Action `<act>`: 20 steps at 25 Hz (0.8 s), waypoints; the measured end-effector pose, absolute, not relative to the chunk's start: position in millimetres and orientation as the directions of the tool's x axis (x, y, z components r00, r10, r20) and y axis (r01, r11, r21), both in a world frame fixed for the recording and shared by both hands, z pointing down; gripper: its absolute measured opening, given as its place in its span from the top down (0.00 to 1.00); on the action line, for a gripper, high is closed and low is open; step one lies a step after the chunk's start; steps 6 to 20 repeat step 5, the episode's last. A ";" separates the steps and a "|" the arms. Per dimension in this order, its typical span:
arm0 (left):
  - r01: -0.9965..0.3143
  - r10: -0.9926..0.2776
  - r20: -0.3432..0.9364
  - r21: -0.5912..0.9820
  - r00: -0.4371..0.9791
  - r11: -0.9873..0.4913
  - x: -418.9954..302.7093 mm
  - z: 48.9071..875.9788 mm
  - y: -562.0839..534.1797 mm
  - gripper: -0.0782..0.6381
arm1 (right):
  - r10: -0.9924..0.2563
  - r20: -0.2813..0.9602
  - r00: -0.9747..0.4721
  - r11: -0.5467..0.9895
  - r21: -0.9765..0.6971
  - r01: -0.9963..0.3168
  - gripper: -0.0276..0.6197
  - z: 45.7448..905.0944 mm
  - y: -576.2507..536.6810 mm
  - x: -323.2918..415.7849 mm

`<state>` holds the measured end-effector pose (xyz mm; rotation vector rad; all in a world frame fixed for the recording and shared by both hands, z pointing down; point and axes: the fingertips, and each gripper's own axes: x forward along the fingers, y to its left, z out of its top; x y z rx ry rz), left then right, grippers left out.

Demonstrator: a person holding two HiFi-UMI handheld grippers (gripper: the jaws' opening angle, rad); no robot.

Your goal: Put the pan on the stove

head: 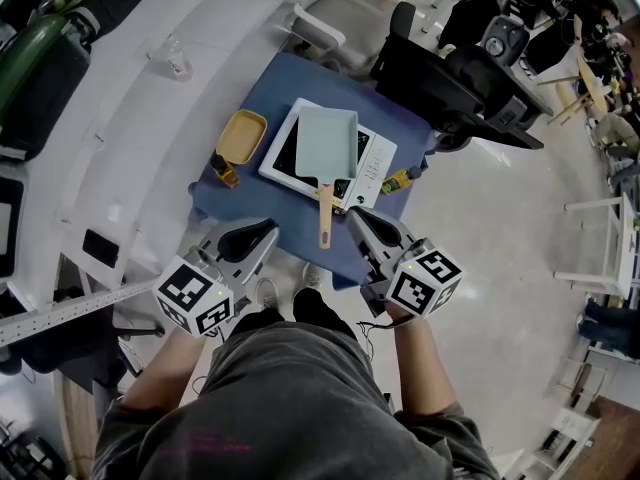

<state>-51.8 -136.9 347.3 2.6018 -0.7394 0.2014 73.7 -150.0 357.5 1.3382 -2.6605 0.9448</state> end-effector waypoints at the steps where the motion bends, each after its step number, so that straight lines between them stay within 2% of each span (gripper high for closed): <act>1: -0.532 -0.469 0.251 0.360 0.847 -0.767 -50.4 347.8 -138.5 0.85 | -0.723 0.274 -0.635 0.452 -0.508 -0.733 0.95 358.2 -151.4 74.5; 20: -0.535 -0.472 0.255 0.357 0.844 -0.766 -44.6 350.5 -145.3 0.85 | -0.720 0.272 -0.639 0.457 -0.506 -0.731 0.95 360.6 -157.8 79.0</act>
